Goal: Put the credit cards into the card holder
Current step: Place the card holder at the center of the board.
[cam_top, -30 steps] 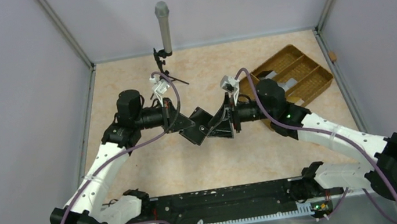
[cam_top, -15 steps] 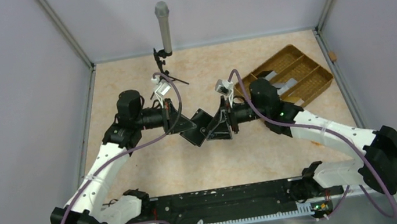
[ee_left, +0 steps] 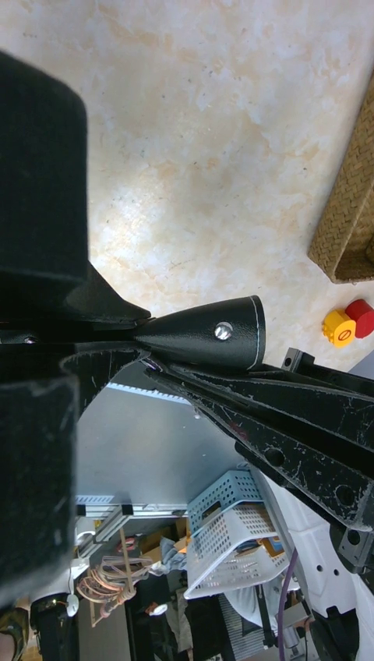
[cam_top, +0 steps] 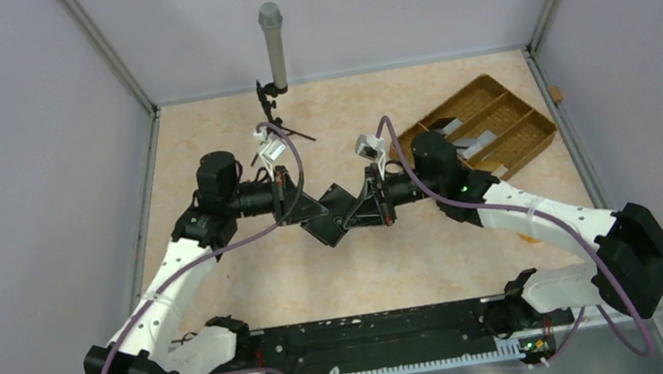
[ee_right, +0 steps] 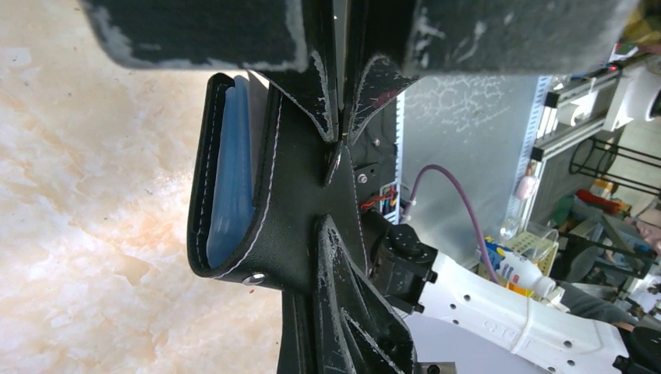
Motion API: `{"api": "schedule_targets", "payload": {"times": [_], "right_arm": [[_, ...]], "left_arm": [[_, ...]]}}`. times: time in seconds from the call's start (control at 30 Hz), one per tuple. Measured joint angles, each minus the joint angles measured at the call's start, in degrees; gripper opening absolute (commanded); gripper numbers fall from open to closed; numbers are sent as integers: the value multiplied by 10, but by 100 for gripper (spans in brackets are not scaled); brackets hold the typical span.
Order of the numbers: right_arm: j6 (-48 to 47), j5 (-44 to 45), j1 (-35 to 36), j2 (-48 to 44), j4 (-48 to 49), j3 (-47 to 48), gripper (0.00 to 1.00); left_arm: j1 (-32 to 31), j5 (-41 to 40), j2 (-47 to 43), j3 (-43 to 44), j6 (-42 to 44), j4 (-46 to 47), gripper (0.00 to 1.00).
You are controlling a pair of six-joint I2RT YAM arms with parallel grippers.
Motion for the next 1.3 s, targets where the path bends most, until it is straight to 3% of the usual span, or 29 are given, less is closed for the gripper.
{"api": "schedule_targets", "payload": {"times": [0.73, 0.77, 0.87, 0.93, 1.13, 1.3], "right_arm": [[-77, -22, 37, 7, -106, 38, 0], [-78, -21, 37, 7, -107, 38, 8], [-73, 19, 40, -2, -114, 38, 55], [-55, 75, 44, -24, -116, 34, 71], [36, 312, 47, -158, -85, -43, 81], [148, 432, 52, -163, -79, -112, 81]], "left_arm": [[-8, -22, 63, 8, -1, -66, 0], [-9, -23, 63, 8, -1, -66, 0], [-9, -48, 64, 8, -3, -68, 0], [-11, -101, 61, 5, -10, -66, 0], [-60, -299, -33, -123, -111, 10, 0], [-136, -458, -79, -252, -244, 77, 0]]}}
